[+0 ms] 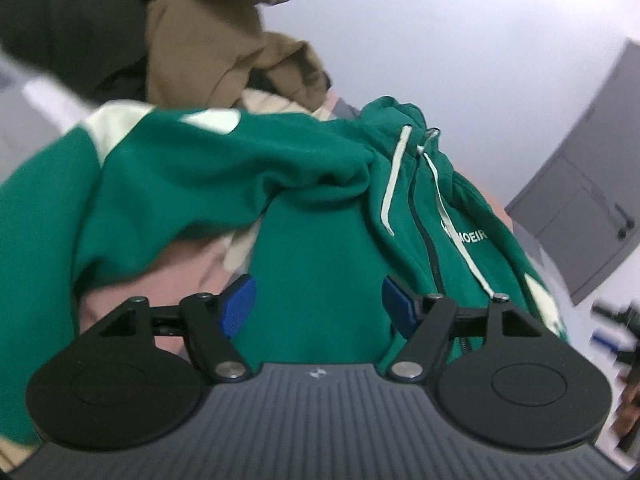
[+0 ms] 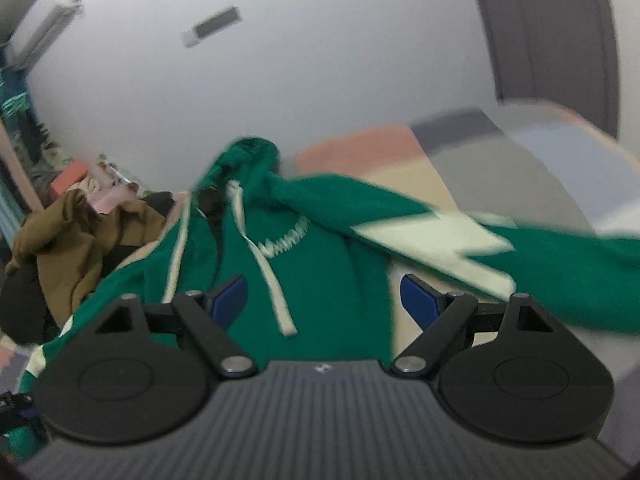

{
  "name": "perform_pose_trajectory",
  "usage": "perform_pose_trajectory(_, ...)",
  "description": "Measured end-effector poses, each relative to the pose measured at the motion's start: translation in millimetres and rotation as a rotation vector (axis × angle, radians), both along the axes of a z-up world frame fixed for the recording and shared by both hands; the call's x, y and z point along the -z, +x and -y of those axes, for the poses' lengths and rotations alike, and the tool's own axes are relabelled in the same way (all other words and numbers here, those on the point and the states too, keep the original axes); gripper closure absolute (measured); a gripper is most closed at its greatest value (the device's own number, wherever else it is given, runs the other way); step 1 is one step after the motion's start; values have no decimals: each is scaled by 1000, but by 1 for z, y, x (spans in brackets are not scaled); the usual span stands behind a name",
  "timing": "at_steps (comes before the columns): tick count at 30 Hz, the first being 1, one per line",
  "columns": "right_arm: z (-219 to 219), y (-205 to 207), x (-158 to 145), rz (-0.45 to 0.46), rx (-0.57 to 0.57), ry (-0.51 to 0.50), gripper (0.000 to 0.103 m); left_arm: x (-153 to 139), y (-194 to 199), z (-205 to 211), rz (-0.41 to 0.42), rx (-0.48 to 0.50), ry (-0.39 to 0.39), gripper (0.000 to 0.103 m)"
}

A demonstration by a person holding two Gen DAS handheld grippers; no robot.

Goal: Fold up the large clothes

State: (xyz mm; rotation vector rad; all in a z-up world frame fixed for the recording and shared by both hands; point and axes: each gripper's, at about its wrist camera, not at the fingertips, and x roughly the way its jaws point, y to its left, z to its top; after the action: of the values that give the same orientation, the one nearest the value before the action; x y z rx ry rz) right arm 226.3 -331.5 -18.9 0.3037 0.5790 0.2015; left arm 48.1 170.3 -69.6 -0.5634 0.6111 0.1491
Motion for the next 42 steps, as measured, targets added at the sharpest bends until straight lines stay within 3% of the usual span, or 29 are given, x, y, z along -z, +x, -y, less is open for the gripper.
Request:
perform_pose_trajectory(3,22,0,17,-57,51,59,19,10,-8,-15,-18,-50,-153,26)
perform_pose_trajectory(7,52,3,37,-157,113,217,18,35,-18,-42,-48,-159,-398,26)
perform_pose_trajectory(9,64,4,48,-201,155,292,7,47,-23,-55,-49,-220,-521,26)
perform_pose_trajectory(10,70,4,54,-219,181,340,7,55,-28,-64,-41,-272,-592,25)
perform_pose_trajectory(13,87,7,75,-276,255,465,7,69,-42,-81,-7,-395,-710,26)
perform_pose_trajectory(18,122,10,100,-301,420,600,7,75,-60,-96,77,-535,-772,26)
perform_pose_trajectory(26,178,11,114,-171,589,602,7,71,-71,-121,143,-752,-705,27)
perform_pose_trajectory(29,196,13,115,-114,636,574,9,63,-72,-133,119,-831,-605,42)
perform_pose_trajectory(31,208,16,116,-96,659,544,30,59,-72,-145,91,-878,-566,66)
perform_pose_trajectory(33,216,18,117,-84,671,494,42,56,-68,-161,55,-877,-538,81)
perform_pose_trajectory(34,218,17,118,-81,670,476,55,48,-65,-167,52,-871,-510,86)
perform_pose_trajectory(36,226,16,118,-84,671,453,75,29,-60,-175,54,-848,-431,90)
perform_pose_trajectory(38,232,19,113,-88,652,413,85,0,-51,-183,87,-816,-314,92)
perform_pose_trajectory(42,240,23,78,-15,570,327,91,-63,-29,-203,132,-717,-76,94)
